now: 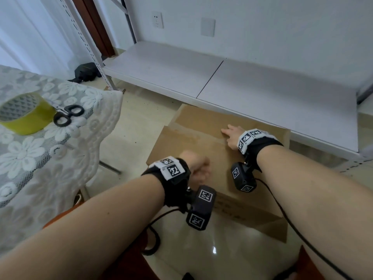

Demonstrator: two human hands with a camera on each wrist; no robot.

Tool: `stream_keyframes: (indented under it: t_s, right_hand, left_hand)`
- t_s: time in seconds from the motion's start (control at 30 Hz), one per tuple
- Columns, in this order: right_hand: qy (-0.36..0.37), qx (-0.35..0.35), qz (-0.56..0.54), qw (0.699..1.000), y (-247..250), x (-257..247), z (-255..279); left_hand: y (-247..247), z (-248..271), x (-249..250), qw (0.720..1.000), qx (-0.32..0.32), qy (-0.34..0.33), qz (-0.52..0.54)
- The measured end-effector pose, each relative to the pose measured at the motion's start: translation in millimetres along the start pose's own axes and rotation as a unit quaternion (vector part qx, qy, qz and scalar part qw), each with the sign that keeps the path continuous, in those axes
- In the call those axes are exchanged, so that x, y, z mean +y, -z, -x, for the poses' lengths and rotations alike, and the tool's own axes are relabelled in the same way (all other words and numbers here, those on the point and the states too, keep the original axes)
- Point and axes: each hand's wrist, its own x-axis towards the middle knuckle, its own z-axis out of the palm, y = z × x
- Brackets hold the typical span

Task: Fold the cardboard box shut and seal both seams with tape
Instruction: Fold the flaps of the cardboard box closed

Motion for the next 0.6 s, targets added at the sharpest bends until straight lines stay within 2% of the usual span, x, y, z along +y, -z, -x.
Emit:
stream_keyframes:
  t_s: [0.03,0.07,0.13,0.17,0.2,0.23,0.3,0.33,0.4,0.43,0.47,0.5,0.57,0.6]
  right_hand:
    - [0.001,0.013,-0.004,1.0,-4,-1,2]
    - [0.007,0.029,-0.006,1.0,-5,-3,8]
    - [0.019,0.057,0.004,0.998,-9,-6,19]
    - [0.019,0.072,0.002,0.997,-11,-7,25]
    - [0.012,0.084,-0.004,0.996,-14,-6,31]
    - [-0.003,0.096,-0.019,0.995,-17,-5,37]
    - [-0.079,0.12,-0.041,0.989,-25,-3,45]
    - [-0.132,0.13,-0.04,0.982,-30,-4,47]
    - [-0.223,0.126,-0.038,0.966,-38,-16,55]
    - [-0.243,0.118,-0.047,0.962,-42,-26,57]
    - [-0.23,0.121,-0.057,0.964,-46,-36,56]
    - [-0.176,0.131,-0.069,0.973,-50,-49,53]
    - [0.019,0.151,-0.1,0.983,-54,-77,46]
    - [0.104,0.155,-0.116,0.976,-55,-89,45]
  left_hand:
    - [8,-9,7,0.992,0.061,-0.067,-0.087]
    - [18,-19,13,0.963,0.124,-0.13,-0.202]
    - [37,-37,19,0.867,0.219,-0.193,-0.404]
    - [46,-46,17,0.839,0.244,-0.199,-0.444]
    - [55,-56,15,0.839,0.253,-0.187,-0.445]
    - [63,-64,13,0.858,0.246,-0.164,-0.42]
    - [76,-78,9,0.899,0.201,-0.119,-0.371]
    - [80,-83,8,0.908,0.177,-0.11,-0.364]
    - [82,-86,10,0.907,0.159,-0.106,-0.375]
    - [80,-85,11,0.907,0.155,-0.102,-0.378]
    - [77,-84,12,0.908,0.151,-0.098,-0.379]
    - [73,-84,13,0.908,0.143,-0.094,-0.383]
    - [68,-85,12,0.908,0.115,-0.088,-0.394]
    - [67,-84,10,0.908,0.103,-0.089,-0.396]
